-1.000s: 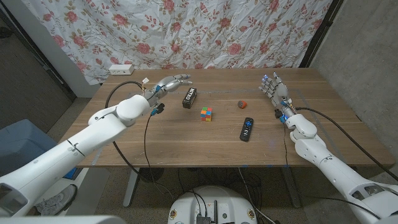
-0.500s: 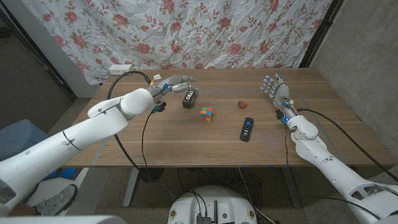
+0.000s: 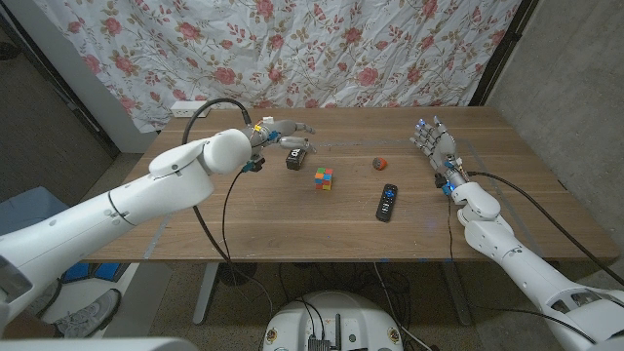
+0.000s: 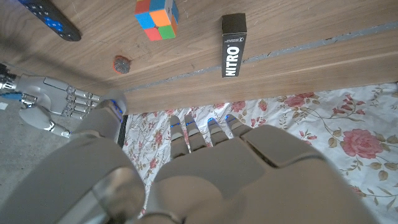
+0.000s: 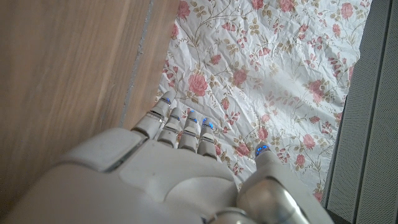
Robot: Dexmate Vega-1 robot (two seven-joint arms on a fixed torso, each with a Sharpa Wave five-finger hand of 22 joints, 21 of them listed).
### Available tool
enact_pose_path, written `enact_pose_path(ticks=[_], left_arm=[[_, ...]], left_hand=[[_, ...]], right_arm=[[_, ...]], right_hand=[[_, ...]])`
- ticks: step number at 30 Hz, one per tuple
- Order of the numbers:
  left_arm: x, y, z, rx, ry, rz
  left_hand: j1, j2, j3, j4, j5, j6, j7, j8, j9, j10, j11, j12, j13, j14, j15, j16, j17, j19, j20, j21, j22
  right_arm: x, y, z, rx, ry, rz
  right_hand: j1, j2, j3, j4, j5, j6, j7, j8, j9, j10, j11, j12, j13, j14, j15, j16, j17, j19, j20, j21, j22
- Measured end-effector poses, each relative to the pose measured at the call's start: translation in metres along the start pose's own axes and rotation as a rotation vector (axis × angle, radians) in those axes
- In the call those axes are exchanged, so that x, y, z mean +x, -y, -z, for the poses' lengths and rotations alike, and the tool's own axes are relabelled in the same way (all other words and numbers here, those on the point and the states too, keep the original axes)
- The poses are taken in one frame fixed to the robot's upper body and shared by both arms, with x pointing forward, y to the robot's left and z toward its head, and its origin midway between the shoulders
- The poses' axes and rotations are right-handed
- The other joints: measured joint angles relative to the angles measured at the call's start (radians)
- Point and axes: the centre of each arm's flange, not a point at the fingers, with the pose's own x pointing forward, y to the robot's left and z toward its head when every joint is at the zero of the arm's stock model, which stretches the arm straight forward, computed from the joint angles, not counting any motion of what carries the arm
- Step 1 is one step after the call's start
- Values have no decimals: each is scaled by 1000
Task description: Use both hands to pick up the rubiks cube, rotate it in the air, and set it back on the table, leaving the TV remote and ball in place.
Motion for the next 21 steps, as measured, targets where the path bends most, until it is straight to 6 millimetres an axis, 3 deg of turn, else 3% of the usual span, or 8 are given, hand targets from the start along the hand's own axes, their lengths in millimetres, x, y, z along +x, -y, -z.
enact_pose_path(ticks=[15, 21], left_arm=[[18, -2, -32, 234, -51, 86], [20, -3, -35, 308, -91, 95]], left_hand=[[27, -17, -4, 4, 4, -41, -5, -12, 0, -19, -17, 0, 0, -15, 4, 0, 0, -4, 4, 4, 0], [44, -25, -8, 8, 4, -49, 1, -12, 0, -44, -17, -8, 0, -28, 7, 0, 5, -16, 32, 4, 0]], right_arm=[[-1, 3, 1, 4, -2, 8], [-1, 4, 1, 4, -1, 11]], right_hand=[[0, 0, 2, -2, 0, 4, 4, 0, 0, 5, 5, 0, 0, 1, 16, 0, -9, 11, 11, 0, 0], [0, 0, 6, -6, -6, 6, 2, 0, 0, 5, 5, 0, 0, 5, 20, 4, -14, 11, 11, 0, 0]])
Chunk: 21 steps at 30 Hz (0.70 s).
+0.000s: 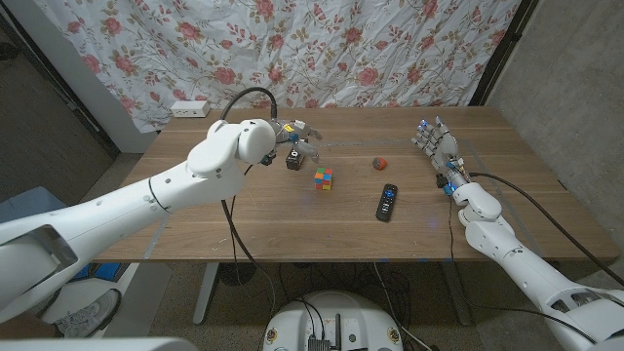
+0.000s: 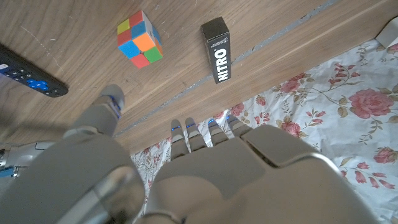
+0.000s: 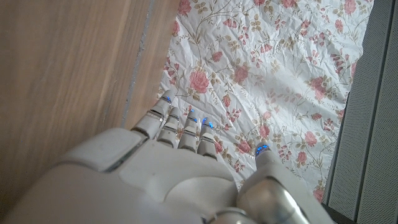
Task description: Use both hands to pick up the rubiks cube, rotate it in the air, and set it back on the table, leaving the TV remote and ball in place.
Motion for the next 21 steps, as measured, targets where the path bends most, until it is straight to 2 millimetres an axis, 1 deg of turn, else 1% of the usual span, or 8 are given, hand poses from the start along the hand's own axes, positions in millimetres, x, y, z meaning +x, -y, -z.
enact_pose_path(ticks=[2, 4, 5, 6, 9, 12, 18, 21], left_arm=[[5, 1, -10, 22, -1, 12], [4, 0, -8, 44, -19, 15], [8, 1, -14, 45, -15, 20], [8, 0, -13, 55, -22, 22], [11, 1, -18, 76, -28, 34], [15, 2, -23, 96, -29, 43], [20, 4, -30, 136, -33, 63], [23, 5, -32, 150, -42, 73]], left_hand=[[8, 0, 0, 0, 0, -4, -4, 0, 0, -4, 4, 0, 0, -3, 3, 0, 0, -1, 17, 0, 0], [12, -4, -2, -2, 0, -10, 2, 0, 0, -13, 2, 0, 0, -8, 3, 0, 0, -6, 22, 0, 0], [13, -5, -4, -4, 0, -14, 6, 0, 0, -14, 0, 0, 0, -12, 3, 0, 0, -10, 26, 0, 0], [18, -10, -4, -4, 0, -21, 12, 0, 0, -21, 1, 0, 0, -17, 6, 0, 0, -17, 33, 0, 0], [25, -17, -8, 0, 0, -45, 18, 0, 0, -38, -6, 0, 5, -32, 7, 0, 0, -44, 30, 0, 0], [29, -21, -17, 0, -5, -54, 28, 0, 0, -49, -8, 0, 5, -46, 10, 0, 0, -45, 29, 0, 0], [38, -30, -24, 1, -5, -75, 29, -2, 0, -66, -2, 0, 5, -62, 15, 0, 0, -45, 29, 0, 0], [38, -30, -26, -1, -5, -92, 23, -6, 0, -73, 5, 0, 5, -65, 18, 0, 0, -45, 29, 0, 0]], right_arm=[[0, 1, 0, 0, 0, 4], [0, 1, -1, -1, 1, 4], [0, 2, -1, -1, 1, 5], [0, 2, -1, -1, 1, 5], [0, 3, -2, -3, 2, 6], [0, 3, -2, -3, 1, 7], [0, 5, -2, -3, -1, 12], [0, 5, -2, -3, -2, 17]], right_hand=[[0, 0, 0, 0, 0, 3, -3, 0, 0, 0, 0, 0, 0, 1, 2, 0, 0, 0, 0, 0, 0], [0, 0, 0, 0, 0, 3, -3, 0, 0, 0, 0, 0, 0, 1, 1, 0, 0, 0, 0, 0, 0], [0, 0, 0, 0, 0, 3, -3, 0, 0, 0, 0, 0, 0, 1, 1, 0, 0, 0, 0, 0, 0], [0, 0, 0, 0, 0, 3, -3, 0, 0, 0, 0, 0, 0, 2, 1, 0, 0, 0, 0, 0, 0], [0, 0, 0, 0, 0, 3, -3, 0, 0, 0, 0, 0, 0, 1, 1, 0, -3, 0, 0, 0, 0], [0, 0, 0, 0, 0, 7, 0, 0, 0, 4, 4, 0, 0, 1, 1, 0, -5, 0, 0, 0, 0], [0, 0, 3, -3, 0, 7, 0, 0, 0, 5, 5, 4, 0, 1, 1, 0, -5, 0, 0, 0, 0], [0, 0, 3, -3, 0, 7, 1, 0, 0, 5, 5, 4, 0, 1, 1, 0, -4, 0, 0, 0, 0]])
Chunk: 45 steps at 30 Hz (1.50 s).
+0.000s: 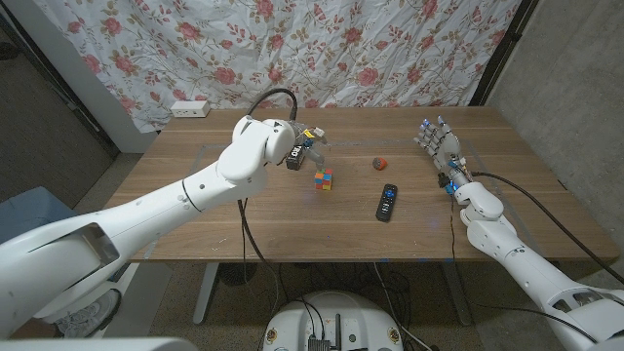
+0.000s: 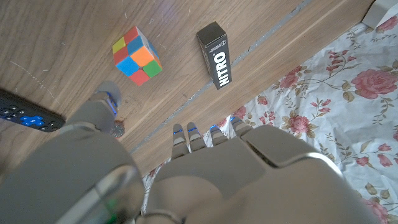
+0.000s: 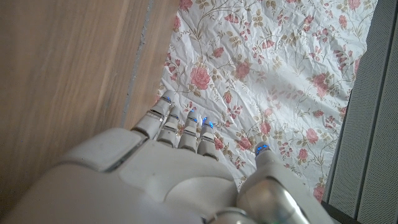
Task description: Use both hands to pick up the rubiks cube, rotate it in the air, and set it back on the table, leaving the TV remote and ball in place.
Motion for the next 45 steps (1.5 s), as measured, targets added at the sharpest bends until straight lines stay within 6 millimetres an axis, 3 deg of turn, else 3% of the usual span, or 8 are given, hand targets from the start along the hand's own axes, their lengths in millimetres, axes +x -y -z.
enact_pose_path(ticks=[5, 29, 45], left_arm=[[5, 4, -8, 16, -4, 14], [20, 19, -29, 49, -25, 38], [38, 36, -18, 61, -4, 65]], left_hand=[[4, -4, -3, 3, 0, -8, 3, -3, 0, 9, 9, 0, -3, -5, -5, 0, 0, 0, 0, 0, 0], [16, -3, -11, 3, 0, -20, 5, 1, 0, 13, 5, 9, -3, -1, -2, 4, 0, -5, 16, 0, 0], [25, -1, -19, 3, 0, -27, -9, 5, 0, 23, -4, 9, -3, -1, -2, 4, 0, -5, 16, 0, 0]], right_arm=[[0, 0, -2, 0, 2, 3], [-6, 0, 3, 4, -19, 23], [-4, -2, 4, -1, -24, 43]], right_hand=[[0, 0, 0, 0, 0, 0, 0, 0, 0, 0, 0, 0, 0, 0, 0, 0, -5, 0, 0, 0, 0], [-8, 8, 3, -3, 0, 3, 4, 0, 0, 0, 0, 0, 0, 0, 0, 4, -9, 4, 4, 0, 0], [-8, 8, 3, -3, 0, 3, 4, 0, 0, 0, 0, 0, 0, 0, 0, 4, -14, 4, 4, 0, 0]])
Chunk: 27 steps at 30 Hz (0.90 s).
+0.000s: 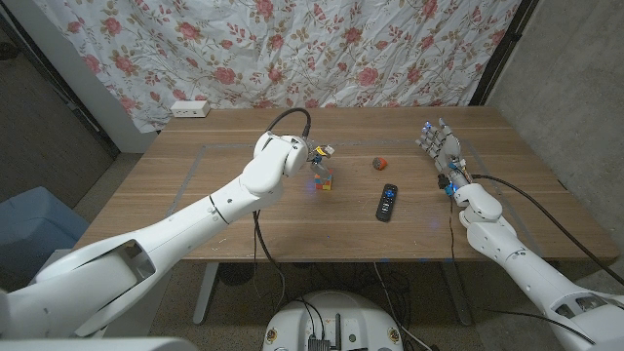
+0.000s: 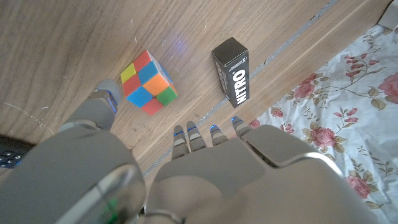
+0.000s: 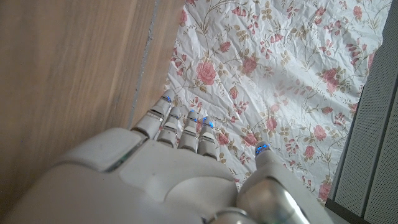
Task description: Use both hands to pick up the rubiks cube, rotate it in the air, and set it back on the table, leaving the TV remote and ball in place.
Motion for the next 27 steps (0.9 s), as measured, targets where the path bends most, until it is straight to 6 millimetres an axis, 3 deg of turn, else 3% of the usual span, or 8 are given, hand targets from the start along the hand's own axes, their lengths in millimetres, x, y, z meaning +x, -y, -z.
enact_pose_path(ticks=[16, 27], left_arm=[[13, 7, 6, 36, 35, -6], [19, 12, 3, 51, 45, -24]], left_hand=[[22, 4, 0, 0, 0, 13, -16, 8, 0, 29, -29, 7, 0, 35, -8, 9, 0, 0, 0, 8, 0], [61, 7, -6, -2, 0, 68, -25, 37, 0, 92, -38, 23, 3, 85, -24, 12, 0, 19, -11, 16, 0]], right_arm=[[0, -1, 0, -1, 1, 15], [0, -2, 1, -2, 0, 20]], right_hand=[[-12, -12, 0, 0, -7, 0, 0, 0, 0, 0, 0, 0, 0, 0, 0, 0, -5, 0, 0, 0, 0], [-12, -12, 4, -4, -7, 0, 0, 0, 0, 0, 0, 0, 0, 0, 0, 0, -9, 0, 0, 0, 0]])
